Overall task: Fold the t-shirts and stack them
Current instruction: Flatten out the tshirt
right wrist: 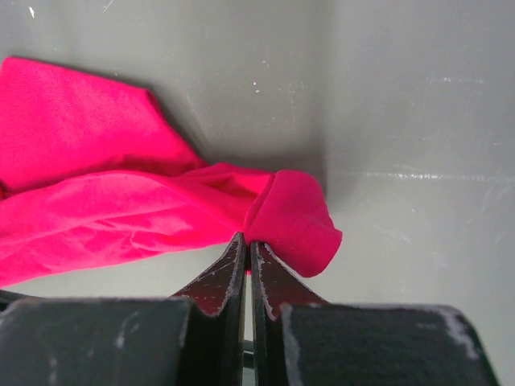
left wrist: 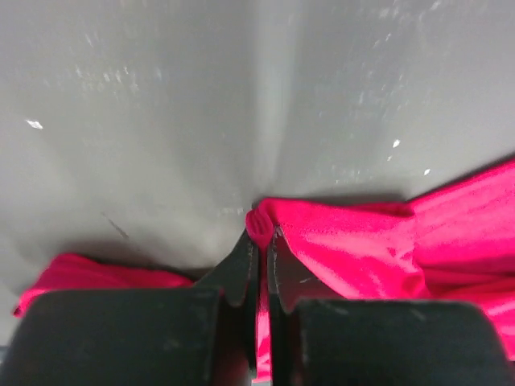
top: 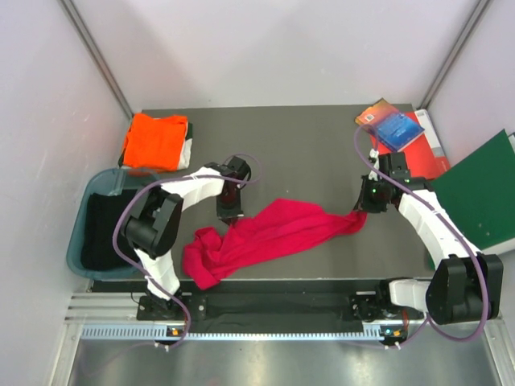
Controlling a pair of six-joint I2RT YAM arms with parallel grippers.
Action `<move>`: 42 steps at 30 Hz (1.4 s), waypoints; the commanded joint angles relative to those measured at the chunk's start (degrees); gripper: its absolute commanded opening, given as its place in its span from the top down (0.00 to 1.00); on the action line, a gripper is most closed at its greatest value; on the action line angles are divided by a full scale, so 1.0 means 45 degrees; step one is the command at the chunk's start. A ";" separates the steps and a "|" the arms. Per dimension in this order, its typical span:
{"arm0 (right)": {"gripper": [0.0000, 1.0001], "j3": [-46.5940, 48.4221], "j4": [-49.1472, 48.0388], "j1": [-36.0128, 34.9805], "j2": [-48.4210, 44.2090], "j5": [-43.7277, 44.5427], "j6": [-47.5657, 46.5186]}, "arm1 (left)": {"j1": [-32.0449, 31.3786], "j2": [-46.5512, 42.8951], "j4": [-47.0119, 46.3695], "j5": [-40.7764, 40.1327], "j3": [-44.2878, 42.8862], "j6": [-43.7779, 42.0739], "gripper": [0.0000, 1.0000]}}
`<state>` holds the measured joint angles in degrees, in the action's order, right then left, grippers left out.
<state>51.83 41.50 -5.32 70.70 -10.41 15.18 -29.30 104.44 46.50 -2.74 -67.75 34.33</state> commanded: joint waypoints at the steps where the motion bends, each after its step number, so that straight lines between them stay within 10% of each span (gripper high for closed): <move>1: 1.00 0.0473 -0.0491 0.0245 -0.0046 -0.0127 0.0025 | 0.0027 -0.0082 0.0521 -0.1048 -0.0959 -0.0109 1.00; 11: 1.00 0.2483 -0.0667 0.0245 -0.0437 -0.0069 -0.0130 | 0.1334 -0.2388 0.3630 -0.4486 -0.5782 -0.0927 1.00; 25: 1.00 0.7504 -0.0451 -0.0067 -0.1935 -0.0049 -0.1185 | 0.1940 -0.5824 0.2910 -0.6537 -0.9319 -0.2177 1.00; 42: 1.00 0.9417 0.0758 -0.0477 -0.7585 -0.0616 -0.2221 | 0.1921 -1.0807 0.3983 -0.4703 -1.0452 -0.4502 1.00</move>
<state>90.19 40.73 -7.49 36.97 -16.40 7.81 -21.12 56.27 62.61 -21.74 -112.33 19.00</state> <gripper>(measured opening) 0.009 0.035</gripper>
